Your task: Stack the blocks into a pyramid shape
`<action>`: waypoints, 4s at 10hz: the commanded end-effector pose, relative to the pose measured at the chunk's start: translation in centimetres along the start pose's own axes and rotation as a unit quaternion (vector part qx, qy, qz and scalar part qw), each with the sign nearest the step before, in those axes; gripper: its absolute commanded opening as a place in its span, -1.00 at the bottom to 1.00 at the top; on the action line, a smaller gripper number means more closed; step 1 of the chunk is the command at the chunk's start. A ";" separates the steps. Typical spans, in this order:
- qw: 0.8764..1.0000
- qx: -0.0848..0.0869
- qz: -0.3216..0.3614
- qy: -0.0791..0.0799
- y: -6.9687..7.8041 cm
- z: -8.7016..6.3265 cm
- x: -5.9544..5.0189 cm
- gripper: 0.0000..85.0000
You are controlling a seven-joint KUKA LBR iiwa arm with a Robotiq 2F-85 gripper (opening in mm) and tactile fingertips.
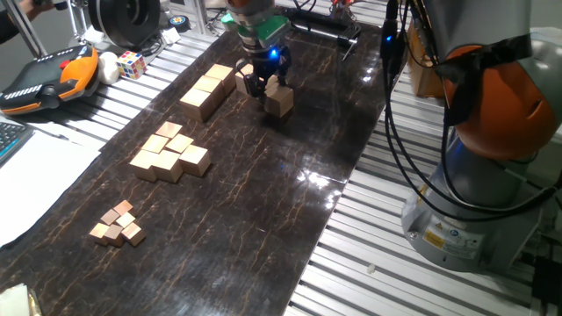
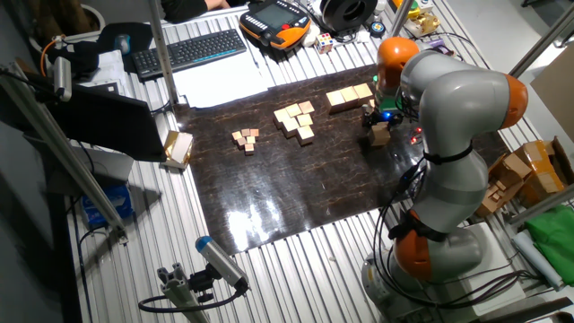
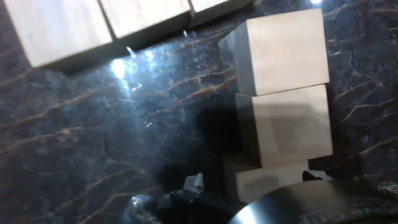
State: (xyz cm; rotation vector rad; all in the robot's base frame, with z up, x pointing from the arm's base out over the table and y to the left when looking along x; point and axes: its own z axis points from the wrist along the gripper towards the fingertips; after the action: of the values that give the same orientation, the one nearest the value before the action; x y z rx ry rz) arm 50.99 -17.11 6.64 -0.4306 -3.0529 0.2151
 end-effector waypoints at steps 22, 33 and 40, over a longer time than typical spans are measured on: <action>1.000 -0.005 -0.019 0.010 -2.2 -0.2 -0.6 0.45; 0.999 -0.014 -0.031 0.008 3.6 -5.2 -1.3 0.98; 0.988 -0.039 -0.147 0.007 7.4 -7.3 -3.5 0.87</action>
State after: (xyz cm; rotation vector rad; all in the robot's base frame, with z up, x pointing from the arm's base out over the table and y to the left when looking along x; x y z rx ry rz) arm 56.92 -10.04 12.65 0.0094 -3.0668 0.0740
